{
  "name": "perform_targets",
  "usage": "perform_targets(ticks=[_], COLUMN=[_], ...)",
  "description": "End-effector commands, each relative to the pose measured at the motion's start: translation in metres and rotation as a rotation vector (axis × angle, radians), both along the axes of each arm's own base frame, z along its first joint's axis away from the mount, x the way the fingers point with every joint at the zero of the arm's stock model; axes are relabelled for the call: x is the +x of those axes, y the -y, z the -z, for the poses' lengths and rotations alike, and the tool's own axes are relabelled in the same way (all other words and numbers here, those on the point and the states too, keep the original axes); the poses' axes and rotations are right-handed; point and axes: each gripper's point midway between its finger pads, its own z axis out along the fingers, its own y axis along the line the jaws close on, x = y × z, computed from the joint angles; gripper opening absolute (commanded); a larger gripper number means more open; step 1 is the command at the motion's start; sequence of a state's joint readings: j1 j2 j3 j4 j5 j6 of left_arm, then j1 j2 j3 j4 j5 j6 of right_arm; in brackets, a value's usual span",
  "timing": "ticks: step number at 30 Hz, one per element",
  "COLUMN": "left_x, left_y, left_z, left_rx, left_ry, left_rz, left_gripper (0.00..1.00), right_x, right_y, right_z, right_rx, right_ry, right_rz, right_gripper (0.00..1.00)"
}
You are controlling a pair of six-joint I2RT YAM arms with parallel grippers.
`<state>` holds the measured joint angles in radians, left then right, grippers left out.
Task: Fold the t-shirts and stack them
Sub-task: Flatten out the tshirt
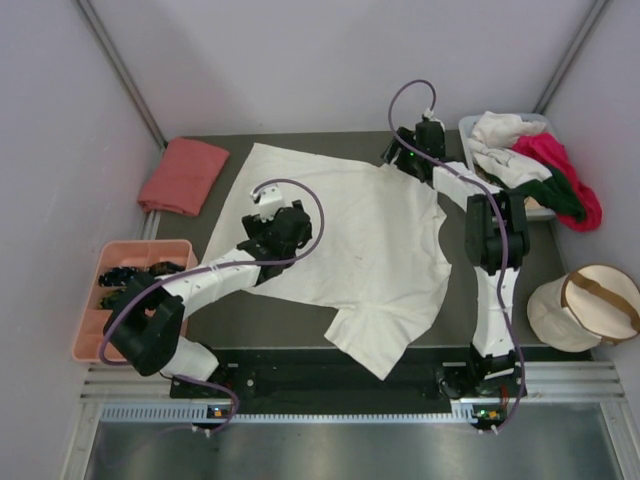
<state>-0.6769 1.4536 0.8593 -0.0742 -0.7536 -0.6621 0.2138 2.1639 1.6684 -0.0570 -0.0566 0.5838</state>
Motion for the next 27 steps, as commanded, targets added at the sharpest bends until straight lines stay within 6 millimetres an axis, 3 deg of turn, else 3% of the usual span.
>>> perform_targets(ticks=[1, 8, 27], left_x=[-0.004, -0.004, -0.014], left_y=[-0.008, -0.008, -0.016], left_z=[-0.012, -0.007, -0.002], left_rx=[0.004, 0.012, 0.018], left_ry=[0.033, 0.020, 0.003], left_rz=[-0.017, -0.015, -0.032], left_gripper=[0.99, 0.99, 0.99], right_x=[0.018, 0.013, 0.004], right_y=[0.004, 0.018, 0.026], right_z=[-0.004, 0.016, 0.056], right_rx=[0.055, 0.054, 0.095], right_ry=[-0.009, -0.066, -0.173], right_rz=[0.048, 0.109, 0.162], right_gripper=[0.77, 0.77, 0.77])
